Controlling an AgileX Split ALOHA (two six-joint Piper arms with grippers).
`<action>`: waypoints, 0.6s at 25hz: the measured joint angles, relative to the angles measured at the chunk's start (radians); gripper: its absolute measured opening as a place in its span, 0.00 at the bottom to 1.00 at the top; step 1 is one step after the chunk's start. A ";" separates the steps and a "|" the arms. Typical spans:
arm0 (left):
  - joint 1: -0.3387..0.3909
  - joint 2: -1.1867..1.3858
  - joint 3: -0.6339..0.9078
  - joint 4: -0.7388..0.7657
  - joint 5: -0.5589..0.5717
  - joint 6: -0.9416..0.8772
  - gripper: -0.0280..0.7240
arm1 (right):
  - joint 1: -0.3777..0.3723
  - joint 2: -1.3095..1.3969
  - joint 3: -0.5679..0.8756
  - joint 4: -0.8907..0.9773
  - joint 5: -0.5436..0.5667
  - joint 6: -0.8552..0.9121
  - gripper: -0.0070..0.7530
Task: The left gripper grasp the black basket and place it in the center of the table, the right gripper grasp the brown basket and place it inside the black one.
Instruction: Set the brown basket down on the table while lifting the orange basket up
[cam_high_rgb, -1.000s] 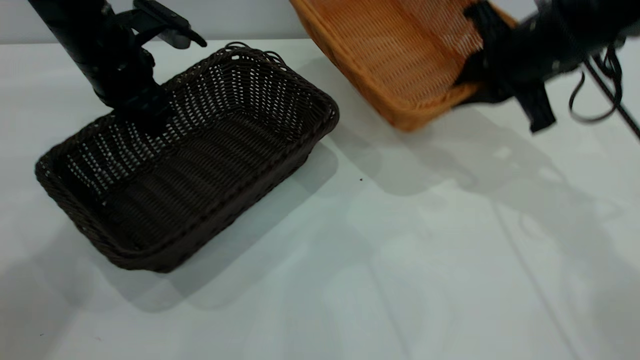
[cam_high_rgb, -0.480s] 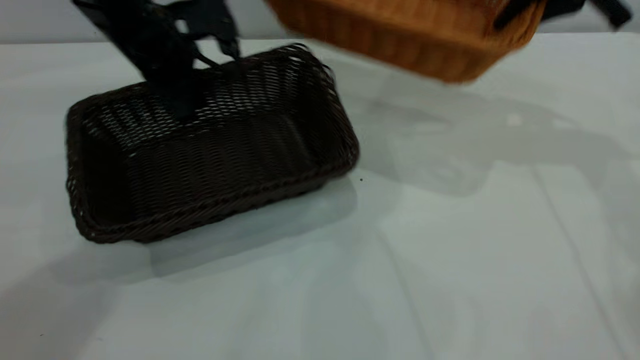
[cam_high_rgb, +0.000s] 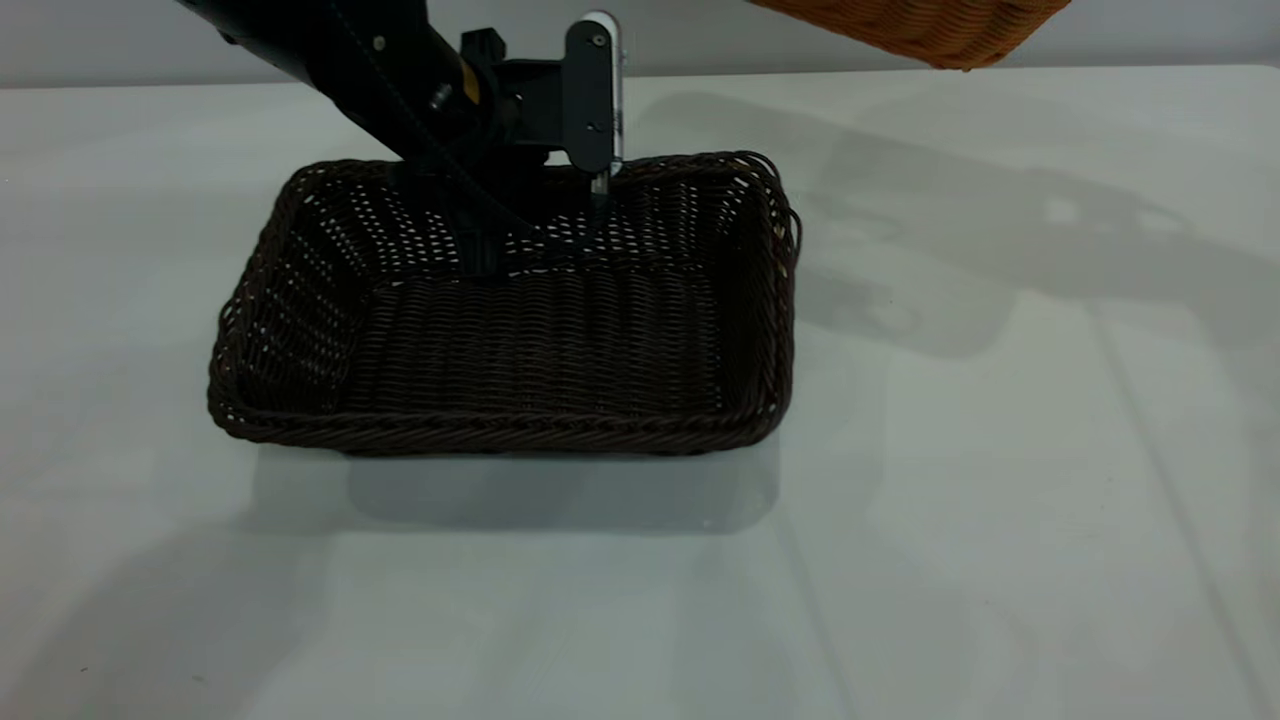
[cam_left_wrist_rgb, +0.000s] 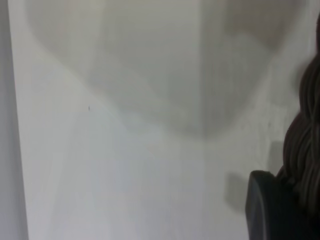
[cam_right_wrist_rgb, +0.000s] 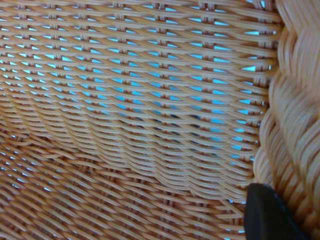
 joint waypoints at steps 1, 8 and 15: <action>-0.001 0.001 0.000 0.001 -0.002 -0.001 0.14 | 0.000 0.000 0.000 0.000 0.000 0.000 0.09; -0.005 0.005 0.000 0.010 -0.026 -0.027 0.17 | 0.000 0.000 0.000 -0.002 0.001 0.000 0.10; -0.015 -0.017 0.004 0.012 -0.065 -0.173 0.43 | 0.000 0.000 -0.002 0.001 0.004 0.000 0.10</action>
